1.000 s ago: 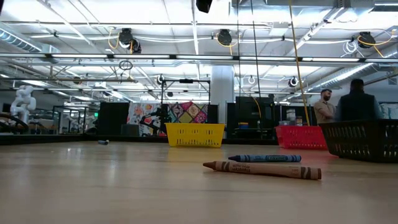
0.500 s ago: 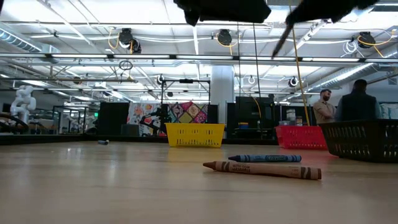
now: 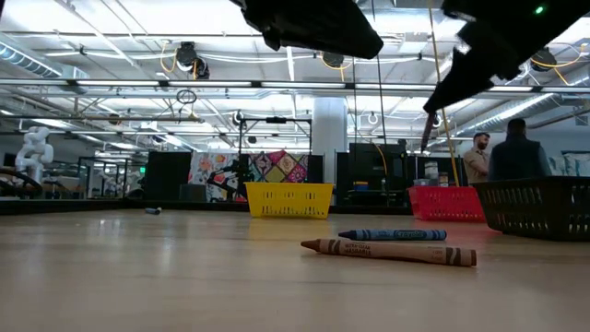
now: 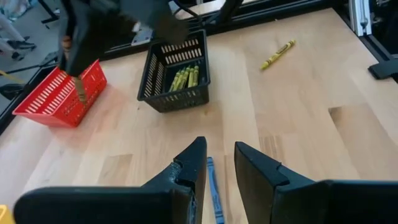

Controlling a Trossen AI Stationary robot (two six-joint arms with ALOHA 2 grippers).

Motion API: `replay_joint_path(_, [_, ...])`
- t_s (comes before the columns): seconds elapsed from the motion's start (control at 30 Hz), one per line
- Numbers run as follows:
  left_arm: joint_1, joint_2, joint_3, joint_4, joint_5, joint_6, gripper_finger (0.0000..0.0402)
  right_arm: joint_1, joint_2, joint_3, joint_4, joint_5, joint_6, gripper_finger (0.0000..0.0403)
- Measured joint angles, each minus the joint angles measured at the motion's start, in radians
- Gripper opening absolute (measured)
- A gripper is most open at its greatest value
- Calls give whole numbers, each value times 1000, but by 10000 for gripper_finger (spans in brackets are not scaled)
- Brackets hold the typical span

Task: Sort crayons
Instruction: Put the brown crayon into the red bin

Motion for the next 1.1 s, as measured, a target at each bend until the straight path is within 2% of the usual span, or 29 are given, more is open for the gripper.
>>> replay_joint_path(0.4, [0, 0, 0, -23, 0, -1, 87, -172, 0, 0, -206, -38, 36, 6])
replay_joint_path(0.67, [0, 0, 0, -25, 8, -1, 87, -298, -18, 0, -414, -62, 33, 6])
replay_joint_path(0.83, [0, 0, 0, -27, 9, -1, 87, -386, -39, 0, -479, -103, -28, 6])
replay_joint_path(1.1, [0, 0, 0, -27, 12, -1, 87, -543, -41, 0, -447, -196, -191, 4])
